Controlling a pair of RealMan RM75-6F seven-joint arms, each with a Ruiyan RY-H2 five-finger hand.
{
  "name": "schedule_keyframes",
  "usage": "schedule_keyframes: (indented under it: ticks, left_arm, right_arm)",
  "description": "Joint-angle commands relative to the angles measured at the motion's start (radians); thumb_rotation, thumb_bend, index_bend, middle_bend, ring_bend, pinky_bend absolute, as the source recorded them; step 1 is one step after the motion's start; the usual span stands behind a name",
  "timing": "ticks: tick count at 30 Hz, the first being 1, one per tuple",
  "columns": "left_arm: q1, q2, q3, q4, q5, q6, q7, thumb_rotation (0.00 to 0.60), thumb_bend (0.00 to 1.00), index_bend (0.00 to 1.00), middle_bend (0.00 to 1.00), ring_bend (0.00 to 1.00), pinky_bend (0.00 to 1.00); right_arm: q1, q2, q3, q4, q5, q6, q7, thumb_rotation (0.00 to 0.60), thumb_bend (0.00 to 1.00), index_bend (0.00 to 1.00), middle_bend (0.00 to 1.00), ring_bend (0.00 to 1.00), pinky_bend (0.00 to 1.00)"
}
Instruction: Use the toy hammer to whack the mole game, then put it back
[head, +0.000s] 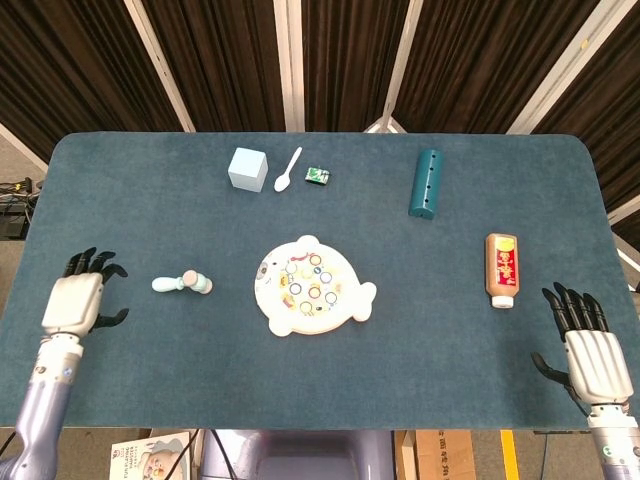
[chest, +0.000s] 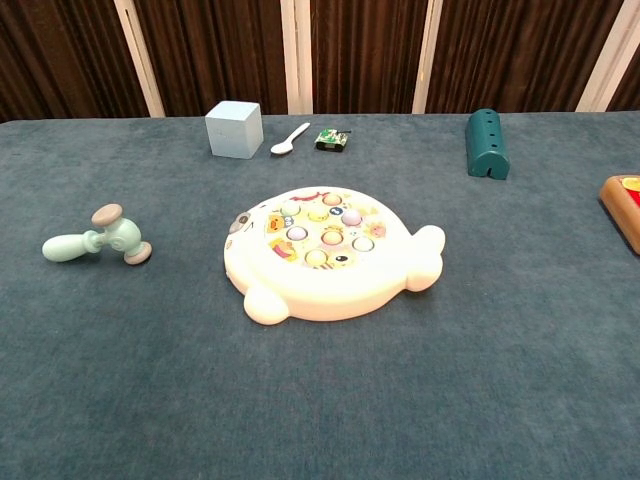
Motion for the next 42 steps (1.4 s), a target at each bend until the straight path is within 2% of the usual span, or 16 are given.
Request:
schedule_keyframes:
  ticks: [1, 9, 16, 24, 42]
  left_arm:
    - [-0.081, -0.052, -0.038, 0.020, -0.118, -0.045, 0.090, 0.600, 0.38, 0.41, 0.16, 0.00, 0.07]
    - [-0.177, -0.140, -0.043, 0.074, -0.230, -0.047, 0.199, 0.600, 0.46, 0.44, 0.18, 0.00, 0.07]
    - [-0.236, -0.208, -0.039, 0.131, -0.296, -0.031, 0.249, 0.600, 0.48, 0.45, 0.20, 0.01, 0.09]
    - [-0.275, -0.250, -0.036, 0.175, -0.330, -0.020, 0.264, 0.600, 0.48, 0.48, 0.23, 0.04, 0.11]
    - [-0.330, -0.302, -0.010, 0.217, -0.369, -0.018, 0.285, 0.600, 0.48, 0.48, 0.23, 0.04, 0.11]
  right_arm:
    - [0.000, 0.000, 0.000, 0.000, 0.000, 0.000, 0.003, 0.600, 0.25, 0.00, 0.00, 0.00, 0.00]
    - [0.001, 0.001, 0.000, 0.001, -0.002, 0.000, 0.013, 0.600, 0.25, 0.00, 0.00, 0.00, 0.00]
    - [0.002, 0.002, 0.000, 0.000, -0.001, -0.001, 0.021, 0.600, 0.25, 0.00, 0.00, 0.00, 0.00]
    - [0.002, 0.004, 0.000, 0.000, 0.000, -0.003, 0.025, 0.600, 0.25, 0.00, 0.00, 0.00, 0.00]
    - [0.003, 0.005, 0.000, -0.001, 0.001, -0.003, 0.031, 0.600, 0.25, 0.00, 0.00, 0.00, 0.00]
